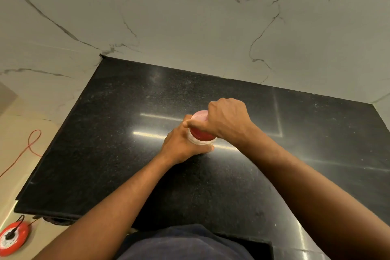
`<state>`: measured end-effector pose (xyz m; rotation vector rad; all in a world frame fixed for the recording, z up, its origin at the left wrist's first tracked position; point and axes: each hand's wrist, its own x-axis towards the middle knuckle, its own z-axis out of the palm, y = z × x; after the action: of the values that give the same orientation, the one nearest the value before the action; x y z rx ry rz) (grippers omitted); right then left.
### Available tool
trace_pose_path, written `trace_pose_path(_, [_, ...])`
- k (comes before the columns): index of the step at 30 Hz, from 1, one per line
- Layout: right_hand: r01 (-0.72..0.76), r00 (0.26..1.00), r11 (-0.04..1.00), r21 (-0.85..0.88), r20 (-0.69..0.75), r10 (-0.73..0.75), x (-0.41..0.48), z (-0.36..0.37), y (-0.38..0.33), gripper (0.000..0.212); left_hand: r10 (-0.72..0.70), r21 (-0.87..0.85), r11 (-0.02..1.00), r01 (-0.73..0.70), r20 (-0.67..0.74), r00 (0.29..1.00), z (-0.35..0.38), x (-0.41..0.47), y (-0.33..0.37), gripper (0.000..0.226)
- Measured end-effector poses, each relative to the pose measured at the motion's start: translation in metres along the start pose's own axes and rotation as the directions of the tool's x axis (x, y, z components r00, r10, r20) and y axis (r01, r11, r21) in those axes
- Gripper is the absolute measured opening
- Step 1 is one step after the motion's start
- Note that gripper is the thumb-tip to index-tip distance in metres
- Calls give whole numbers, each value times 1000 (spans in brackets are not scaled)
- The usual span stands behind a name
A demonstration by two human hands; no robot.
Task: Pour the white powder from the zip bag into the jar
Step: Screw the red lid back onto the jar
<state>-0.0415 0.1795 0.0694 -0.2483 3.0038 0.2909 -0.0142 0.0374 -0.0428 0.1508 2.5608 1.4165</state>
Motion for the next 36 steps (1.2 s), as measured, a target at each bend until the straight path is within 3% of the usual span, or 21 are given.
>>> trace_pose_path(5, [268, 959, 960, 80, 67, -274, -8, -8, 6, 85, 28, 38, 999, -29, 7, 1000, 1, 1, -1, 102])
trace_pose_path(13, [397, 905, 911, 114, 119, -410, -8, -22, 13, 86, 28, 43, 999, -29, 17, 999, 4, 6, -5, 105])
trace_pose_path(20, [399, 909, 911, 106, 84, -408, -1, -14, 11, 84, 22, 35, 999, -22, 9, 1000, 4, 4, -6, 108])
trace_pose_path(26, [287, 948, 951, 117, 107, -300, 10, -4, 3, 77, -1, 66, 998, -2, 40, 999, 3, 5, -4, 101])
trace_pose_path(29, [223, 974, 975, 20, 47, -223, 9, -6, -1, 72, 16, 35, 999, -17, 20, 1000, 2, 4, -3, 96])
trace_pose_path(32, [128, 992, 983, -128, 18, -126, 8, -9, -4, 86, 27, -10, 1000, -26, 11, 1000, 1, 2, -5, 93])
trace_pose_path(34, [191, 982, 978, -80, 13, -191, 9, -9, 3, 83, 24, -9, 1000, -23, 16, 1000, 1, 3, -5, 96])
trace_pose_path(36, [396, 907, 907, 146, 93, -411, 7, -11, 13, 70, 15, 29, 999, -15, 18, 1000, 2, 4, -6, 101])
